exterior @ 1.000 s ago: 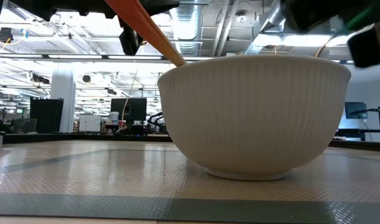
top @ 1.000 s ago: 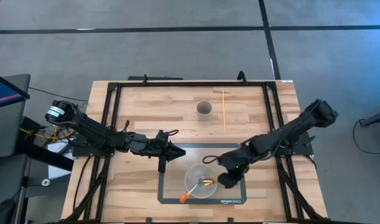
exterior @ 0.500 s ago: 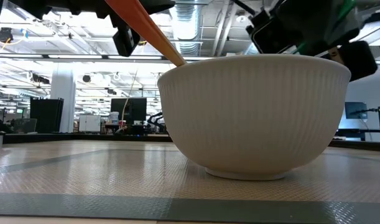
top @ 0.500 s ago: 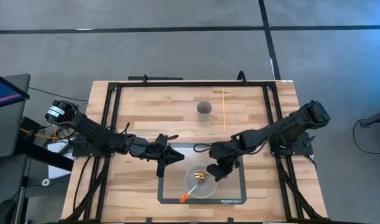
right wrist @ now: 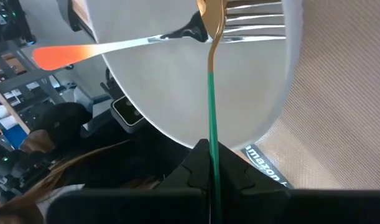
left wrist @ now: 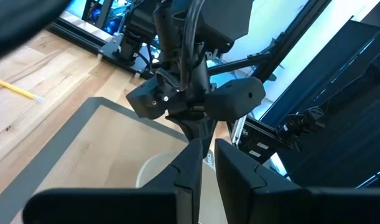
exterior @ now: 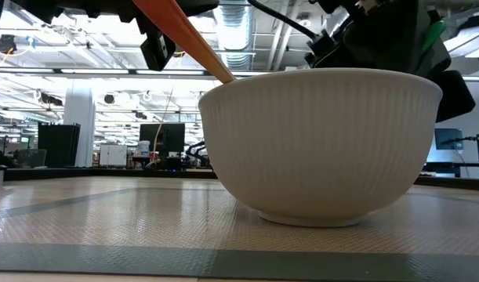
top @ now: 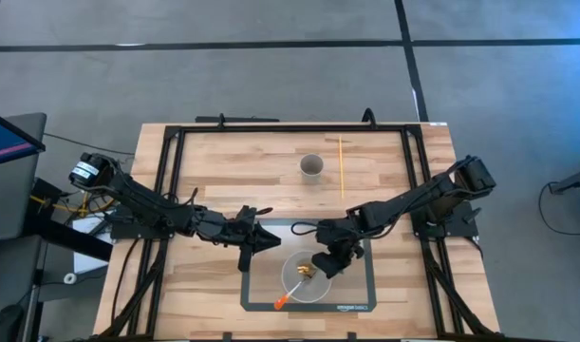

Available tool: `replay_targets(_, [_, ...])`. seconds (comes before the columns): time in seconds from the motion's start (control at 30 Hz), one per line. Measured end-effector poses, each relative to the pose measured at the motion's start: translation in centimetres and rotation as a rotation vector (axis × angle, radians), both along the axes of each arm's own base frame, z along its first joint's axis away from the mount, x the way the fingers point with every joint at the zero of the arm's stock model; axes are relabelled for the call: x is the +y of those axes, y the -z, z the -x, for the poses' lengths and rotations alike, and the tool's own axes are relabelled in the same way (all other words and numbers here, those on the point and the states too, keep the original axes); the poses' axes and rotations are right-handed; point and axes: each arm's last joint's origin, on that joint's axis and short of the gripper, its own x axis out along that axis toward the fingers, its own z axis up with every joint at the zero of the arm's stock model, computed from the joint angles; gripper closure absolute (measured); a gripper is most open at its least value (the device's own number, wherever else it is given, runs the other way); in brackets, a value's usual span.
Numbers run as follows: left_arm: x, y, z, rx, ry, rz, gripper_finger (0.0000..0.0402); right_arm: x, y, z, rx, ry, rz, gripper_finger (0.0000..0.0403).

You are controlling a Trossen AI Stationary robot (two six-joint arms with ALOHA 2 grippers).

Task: Pick & Place Utensil
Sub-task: Put the green spoon into the gray bowl on the brown mat

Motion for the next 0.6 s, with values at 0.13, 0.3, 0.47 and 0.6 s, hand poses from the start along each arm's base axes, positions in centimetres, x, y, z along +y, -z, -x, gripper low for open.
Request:
replay_targets(0.13, [0.00,0.01,0.00,0.001,0.000,0.000,0.0357,-0.08,-0.01,-0.03,-0.001,-0.001,-0.003,0.0403])
replay_targets(0.3, [0.01,0.01,0.00,0.001,0.000,0.000,0.0357,-0.21,-0.01,-0.07,-0.016,-0.012,0.007,0.0388])
replay_targets(0.47, [0.00,0.01,0.00,0.001,0.000,0.000,0.0357,-0.20,0.00,-0.07,-0.023,-0.018,0.015,0.0362])
replay_targets(0.6, [0.00,0.02,0.01,0.001,0.000,-0.001,0.0357,-0.20,0.01,-0.07,-0.024,-0.017,0.016,0.0348])
